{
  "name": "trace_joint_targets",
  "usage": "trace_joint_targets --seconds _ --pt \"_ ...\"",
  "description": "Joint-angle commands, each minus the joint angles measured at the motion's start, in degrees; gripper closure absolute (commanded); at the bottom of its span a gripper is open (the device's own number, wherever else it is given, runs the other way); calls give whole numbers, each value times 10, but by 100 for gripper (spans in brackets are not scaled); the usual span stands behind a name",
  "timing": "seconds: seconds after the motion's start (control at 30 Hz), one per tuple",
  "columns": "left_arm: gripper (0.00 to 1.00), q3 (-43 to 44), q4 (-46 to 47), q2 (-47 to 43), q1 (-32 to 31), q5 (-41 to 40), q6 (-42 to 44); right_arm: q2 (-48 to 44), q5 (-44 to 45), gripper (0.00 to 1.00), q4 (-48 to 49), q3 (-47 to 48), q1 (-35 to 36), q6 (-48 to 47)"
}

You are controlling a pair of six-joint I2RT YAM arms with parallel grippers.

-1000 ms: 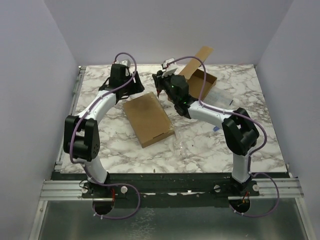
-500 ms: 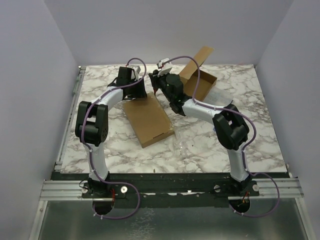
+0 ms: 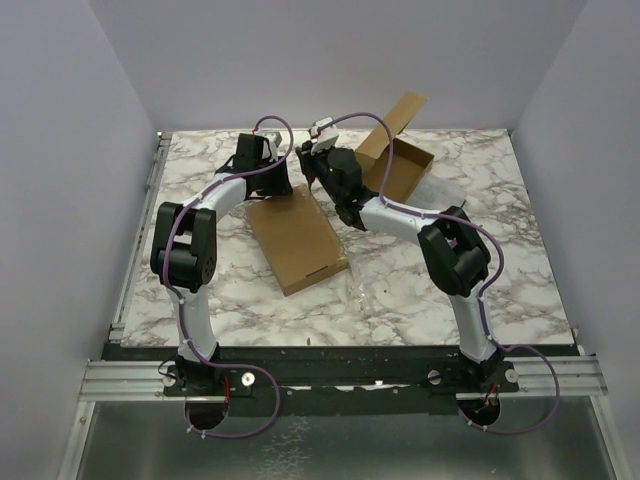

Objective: Unpack the express box
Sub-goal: Cut the express box at the center of the board.

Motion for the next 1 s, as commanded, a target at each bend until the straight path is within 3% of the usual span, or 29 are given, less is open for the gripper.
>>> trace_joint_targets --seconds 0.0,0.67,0.97 --pt "56 -14 -5 12 4 -2 8 12 5 100 7 22 -2 -19" --pt "60 -9 -10 25 3 -3 -7 11 -12 100 -22 16 -2 -24" --pt "63 -1 -21 39 3 -24 -16 3 12 100 -86 26 -1 -34"
